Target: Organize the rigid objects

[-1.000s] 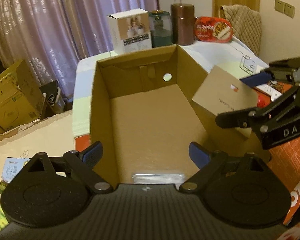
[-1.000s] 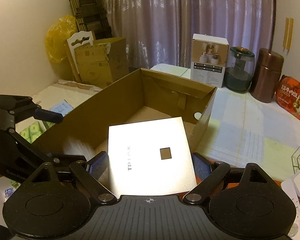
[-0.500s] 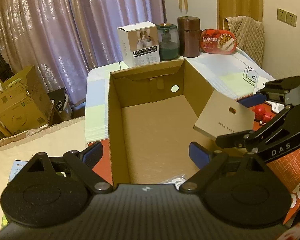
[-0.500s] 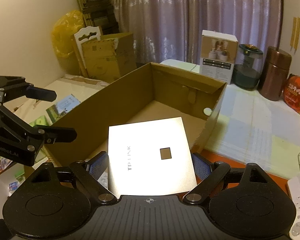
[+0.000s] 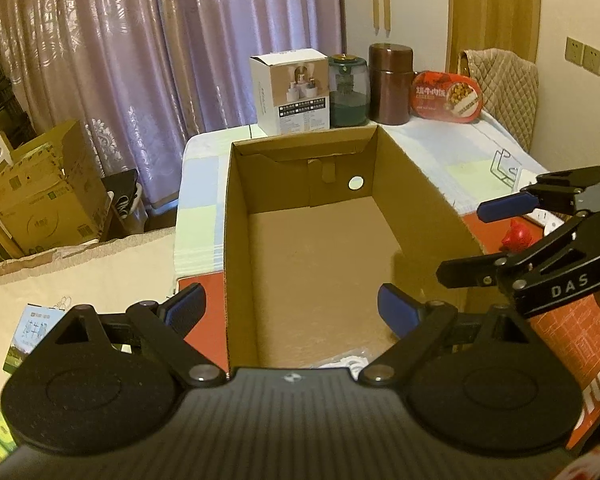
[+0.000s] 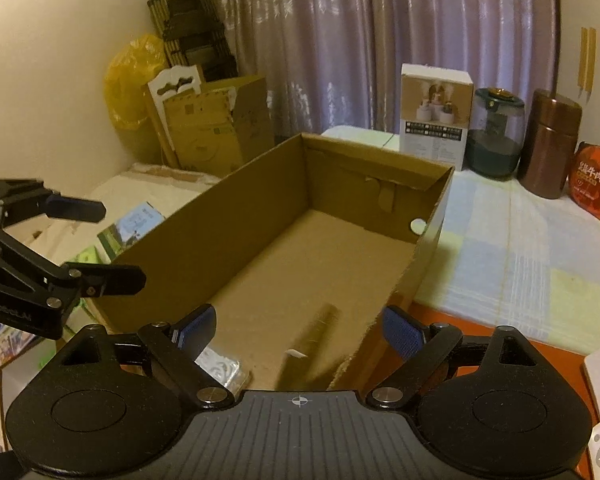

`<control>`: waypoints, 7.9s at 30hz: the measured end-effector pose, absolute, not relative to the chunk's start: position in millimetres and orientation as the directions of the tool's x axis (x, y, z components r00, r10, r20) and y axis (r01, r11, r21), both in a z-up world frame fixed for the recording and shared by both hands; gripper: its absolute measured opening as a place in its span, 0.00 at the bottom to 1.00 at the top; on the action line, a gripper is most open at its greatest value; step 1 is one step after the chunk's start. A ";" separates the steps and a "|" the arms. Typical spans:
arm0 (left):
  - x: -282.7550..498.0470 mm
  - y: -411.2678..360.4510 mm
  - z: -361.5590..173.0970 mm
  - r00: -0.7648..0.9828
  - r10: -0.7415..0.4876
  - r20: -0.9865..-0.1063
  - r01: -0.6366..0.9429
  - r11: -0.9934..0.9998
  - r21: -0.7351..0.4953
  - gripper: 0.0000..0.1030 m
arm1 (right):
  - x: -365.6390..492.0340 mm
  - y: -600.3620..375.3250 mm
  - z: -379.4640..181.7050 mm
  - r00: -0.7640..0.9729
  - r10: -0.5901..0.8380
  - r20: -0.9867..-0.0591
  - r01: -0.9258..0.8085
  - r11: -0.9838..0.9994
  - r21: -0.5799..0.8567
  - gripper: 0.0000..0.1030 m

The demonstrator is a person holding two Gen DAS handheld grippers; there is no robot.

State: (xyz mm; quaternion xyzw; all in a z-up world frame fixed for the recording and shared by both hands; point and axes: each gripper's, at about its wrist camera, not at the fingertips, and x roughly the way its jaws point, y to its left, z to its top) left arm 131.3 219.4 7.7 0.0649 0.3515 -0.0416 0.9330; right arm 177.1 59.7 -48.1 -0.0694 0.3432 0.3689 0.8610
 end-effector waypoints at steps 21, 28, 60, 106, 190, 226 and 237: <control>89.7 124.6 64.3 0.811 -0.179 -0.556 0.191 0.981 -0.038 0.88 | 96.8 -77.8 -10.2 0.676 0.462 -0.574 -0.486 0.865 0.123 0.85; 81.0 73.4 72.4 0.802 -0.236 -0.549 0.241 0.968 -0.063 0.88 | 72.2 -148.0 -10.0 0.723 0.370 -0.583 -0.376 0.919 0.117 0.85; 104.1 -62.5 -14.7 0.712 -0.272 -0.647 0.335 0.942 -0.027 0.88 | 58.1 -278.1 -28.0 0.754 0.219 -0.619 -0.189 0.975 0.115 0.85; 208.1 -72.8 -116.0 0.660 -0.259 -0.706 0.320 0.946 -0.048 0.87 | 214.5 -199.9 -163.8 0.652 0.155 -0.742 -0.570 0.745 -0.345 0.51; 235.8 -90.9 -145.6 0.633 -0.236 -0.737 0.400 0.915 0.050 0.65 | 236.2 -218.3 -151.9 0.569 0.275 -0.775 -0.415 0.910 0.019 0.36; 153.7 -46.7 -25.9 0.742 -0.201 -0.640 0.250 0.968 -0.013 0.65 | 173.4 -200.5 -50.8 0.674 0.350 -0.651 -0.386 0.918 0.094 0.36; 128.5 29.3 28.3 0.798 -0.102 -0.594 0.127 0.992 0.000 0.65 | 149.4 -131.9 0.3 0.654 0.466 -0.596 -0.504 0.856 0.116 0.36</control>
